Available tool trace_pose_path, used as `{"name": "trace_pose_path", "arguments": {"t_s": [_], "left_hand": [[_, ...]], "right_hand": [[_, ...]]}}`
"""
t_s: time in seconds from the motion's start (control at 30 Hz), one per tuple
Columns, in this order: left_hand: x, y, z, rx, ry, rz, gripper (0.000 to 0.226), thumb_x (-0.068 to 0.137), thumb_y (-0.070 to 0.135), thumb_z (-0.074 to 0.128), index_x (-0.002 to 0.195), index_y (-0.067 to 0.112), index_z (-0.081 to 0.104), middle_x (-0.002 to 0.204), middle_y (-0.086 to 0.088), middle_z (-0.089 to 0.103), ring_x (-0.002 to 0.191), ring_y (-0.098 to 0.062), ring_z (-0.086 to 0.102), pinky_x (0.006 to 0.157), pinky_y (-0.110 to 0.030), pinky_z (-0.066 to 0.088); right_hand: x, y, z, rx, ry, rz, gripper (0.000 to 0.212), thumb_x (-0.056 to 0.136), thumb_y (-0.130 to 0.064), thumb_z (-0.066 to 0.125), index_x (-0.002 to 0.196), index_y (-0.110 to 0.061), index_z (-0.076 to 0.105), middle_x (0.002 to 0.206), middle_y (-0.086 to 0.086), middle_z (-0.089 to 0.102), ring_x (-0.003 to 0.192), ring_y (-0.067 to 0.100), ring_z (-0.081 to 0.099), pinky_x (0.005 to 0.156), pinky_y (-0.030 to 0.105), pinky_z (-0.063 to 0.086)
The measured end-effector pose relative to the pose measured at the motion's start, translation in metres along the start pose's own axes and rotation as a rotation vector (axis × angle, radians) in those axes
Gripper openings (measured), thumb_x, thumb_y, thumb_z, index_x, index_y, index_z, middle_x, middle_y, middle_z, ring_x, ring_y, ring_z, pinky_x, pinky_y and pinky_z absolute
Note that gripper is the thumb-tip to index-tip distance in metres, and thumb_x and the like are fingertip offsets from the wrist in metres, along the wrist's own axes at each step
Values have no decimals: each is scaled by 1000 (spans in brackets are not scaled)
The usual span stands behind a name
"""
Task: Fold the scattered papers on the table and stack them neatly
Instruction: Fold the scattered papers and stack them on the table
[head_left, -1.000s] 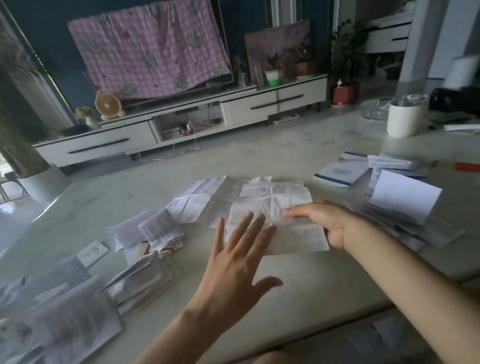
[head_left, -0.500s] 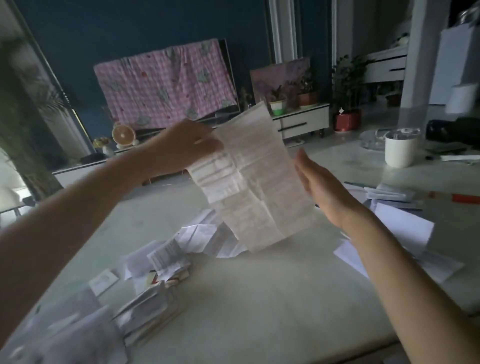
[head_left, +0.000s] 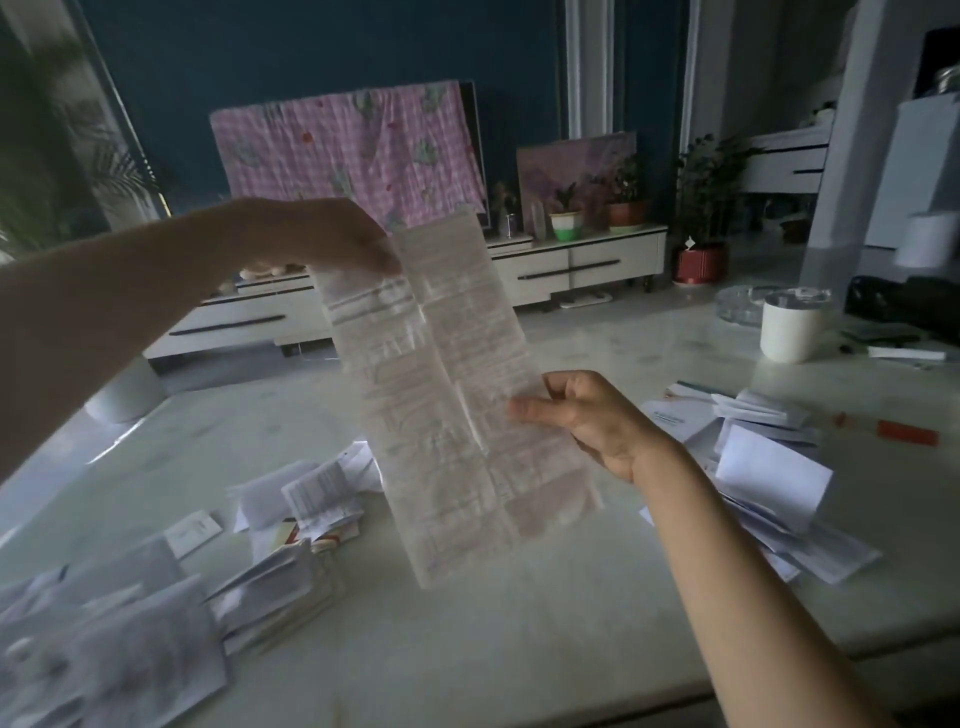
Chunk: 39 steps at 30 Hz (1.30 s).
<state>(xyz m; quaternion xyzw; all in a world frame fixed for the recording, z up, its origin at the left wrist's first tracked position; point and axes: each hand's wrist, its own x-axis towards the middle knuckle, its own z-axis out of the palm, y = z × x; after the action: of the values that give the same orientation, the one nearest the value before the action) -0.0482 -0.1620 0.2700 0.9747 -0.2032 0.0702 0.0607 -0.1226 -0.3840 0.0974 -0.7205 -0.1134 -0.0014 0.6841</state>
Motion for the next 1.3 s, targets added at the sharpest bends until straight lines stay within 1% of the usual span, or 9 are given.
{"name": "trace_pose_path", "arguments": {"t_s": [0.2, 0.3, 0.4, 0.53, 0.67, 0.77, 0.9, 1.1, 1.3], "left_hand": [[-5, -27, 17, -62, -86, -106, 21, 87, 32, 61, 69, 21, 59, 71, 5, 51, 67, -10, 46, 65, -27, 41], [-10, -30, 31, -154, -158, -60, 21, 88, 26, 61, 68, 20, 60, 61, 7, 55, 60, -3, 48, 53, -15, 37], [-8, -22, 41, -197, -249, -15, 28, 80, 48, 64, 77, 20, 66, 70, 8, 60, 68, -7, 52, 67, -12, 39], [3, -10, 51, -228, -314, 59, 17, 81, 42, 64, 84, 26, 69, 90, 8, 68, 93, -16, 59, 90, -28, 43], [7, -3, 59, -280, -190, 42, 18, 87, 32, 62, 80, 16, 67, 72, 6, 57, 72, -13, 51, 69, -22, 42], [-5, -6, 72, -838, 4, -170, 17, 88, 30, 61, 93, 15, 63, 83, 0, 64, 79, -17, 60, 68, -27, 55], [-49, 2, 125, -1219, -209, -166, 49, 73, 52, 52, 103, 15, 61, 100, -8, 70, 93, -23, 68, 79, -34, 55], [-72, 18, 203, -1527, -96, -264, 15, 89, 13, 55, 91, 2, 65, 79, -8, 72, 72, -17, 70, 70, -29, 57], [-68, 8, 230, -1650, -194, -303, 25, 87, -12, 43, 90, 2, 64, 81, -11, 71, 67, -17, 70, 59, -25, 57]], "right_hand": [[-7, 14, -10, -41, -191, 175, 39, 70, -10, 73, 105, 4, 65, 106, 20, 68, 100, 35, 64, 94, 43, 46], [-12, 14, -11, -146, -299, 234, 23, 80, -3, 68, 102, 1, 67, 95, 12, 70, 83, 19, 68, 70, 26, 55], [-8, 12, -5, -80, -245, 221, 25, 80, -23, 70, 84, -6, 52, 65, -7, 54, 55, 0, 54, 53, 12, 42], [-2, 13, -1, 63, -191, 161, 34, 68, -31, 72, 96, -13, 66, 102, -2, 71, 95, 10, 66, 82, 22, 49], [-5, 18, 2, 75, -226, 189, 8, 81, -5, 65, 84, -8, 71, 84, 4, 74, 74, 12, 70, 62, 18, 53], [-4, 19, 1, 103, -128, 201, 12, 82, -3, 64, 93, -2, 69, 88, 7, 74, 74, 12, 70, 64, 19, 56], [-3, 21, -6, 161, 7, 182, 14, 83, -7, 64, 96, -3, 69, 91, 9, 73, 76, 17, 70, 67, 24, 58], [-2, 34, -4, 130, 76, 191, 13, 84, -3, 63, 97, -2, 66, 96, 8, 72, 83, 13, 70, 77, 20, 56], [4, 59, -4, 130, 116, 302, 13, 85, 7, 57, 95, 4, 64, 93, 8, 70, 66, 11, 69, 65, 19, 57]]}}
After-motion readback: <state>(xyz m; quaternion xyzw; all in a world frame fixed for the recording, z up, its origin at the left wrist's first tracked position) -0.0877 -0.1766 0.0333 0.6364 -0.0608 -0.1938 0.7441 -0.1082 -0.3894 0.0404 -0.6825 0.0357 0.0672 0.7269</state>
